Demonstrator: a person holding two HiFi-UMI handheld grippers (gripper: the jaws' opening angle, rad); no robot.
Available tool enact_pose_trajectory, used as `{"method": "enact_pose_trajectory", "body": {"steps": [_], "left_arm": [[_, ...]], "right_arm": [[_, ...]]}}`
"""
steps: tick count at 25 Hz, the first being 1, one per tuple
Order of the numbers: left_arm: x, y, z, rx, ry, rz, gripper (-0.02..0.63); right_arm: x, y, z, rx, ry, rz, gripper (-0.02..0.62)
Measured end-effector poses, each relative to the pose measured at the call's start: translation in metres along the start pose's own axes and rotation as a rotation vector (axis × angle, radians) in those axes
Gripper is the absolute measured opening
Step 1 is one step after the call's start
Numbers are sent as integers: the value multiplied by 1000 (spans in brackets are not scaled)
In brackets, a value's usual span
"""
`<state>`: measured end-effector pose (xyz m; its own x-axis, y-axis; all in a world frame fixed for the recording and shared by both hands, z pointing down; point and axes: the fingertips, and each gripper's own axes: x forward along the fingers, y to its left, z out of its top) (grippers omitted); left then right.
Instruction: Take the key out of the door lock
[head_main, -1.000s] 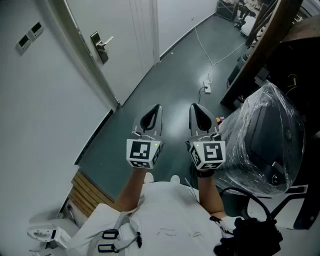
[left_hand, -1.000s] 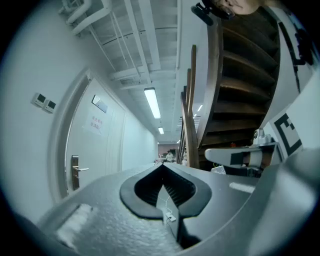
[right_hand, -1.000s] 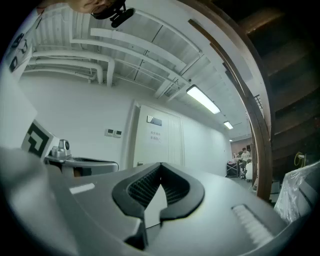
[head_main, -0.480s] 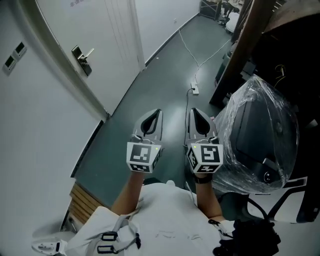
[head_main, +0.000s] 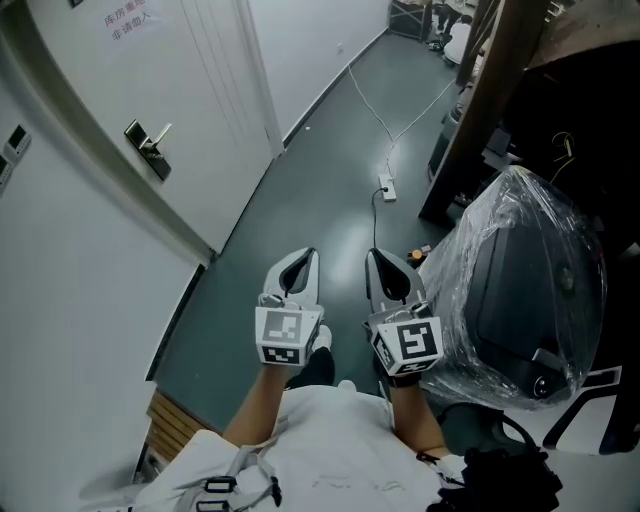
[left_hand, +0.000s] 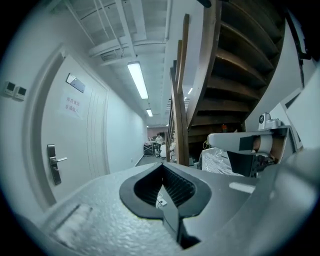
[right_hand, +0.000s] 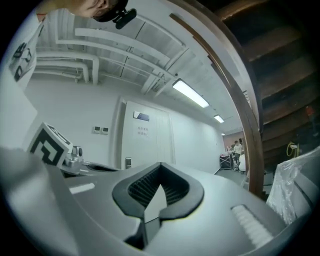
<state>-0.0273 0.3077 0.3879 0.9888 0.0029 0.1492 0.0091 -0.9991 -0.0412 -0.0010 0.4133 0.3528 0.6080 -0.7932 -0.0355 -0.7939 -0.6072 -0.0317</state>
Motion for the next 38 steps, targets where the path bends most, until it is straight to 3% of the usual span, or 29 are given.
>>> {"method": "enact_pose_trajectory", "body": {"steps": [3, 9, 13, 18, 25, 30, 34, 38], "left_arm": [[28, 22, 4, -22, -34, -31, -2], [87, 76, 46, -71, -149, -53, 2], [117, 115, 46, -125, -140, -73, 1], [145, 156, 31, -199, -92, -76, 2], [191, 232, 4, -228, -33, 58, 2], [232, 283, 22, -231, -74, 163, 2], [249, 325, 39, -181, -107, 299, 2], [248, 369, 38, -185, -102, 444, 2]], "right_arm": [[32, -7, 5, -8, -30, -3, 6], [119, -22, 21, -66, -48, 17, 6], [176, -11, 15, -122, -28, 44, 6], [235, -4, -12, -49, 22, 78, 6], [336, 4, -32, -14, 31, 238, 6], [415, 6, -24, -30, 1, 355, 6], [464, 13, -13, -34, -34, 441, 6], [508, 30, -19, -7, -19, 548, 6]]}}
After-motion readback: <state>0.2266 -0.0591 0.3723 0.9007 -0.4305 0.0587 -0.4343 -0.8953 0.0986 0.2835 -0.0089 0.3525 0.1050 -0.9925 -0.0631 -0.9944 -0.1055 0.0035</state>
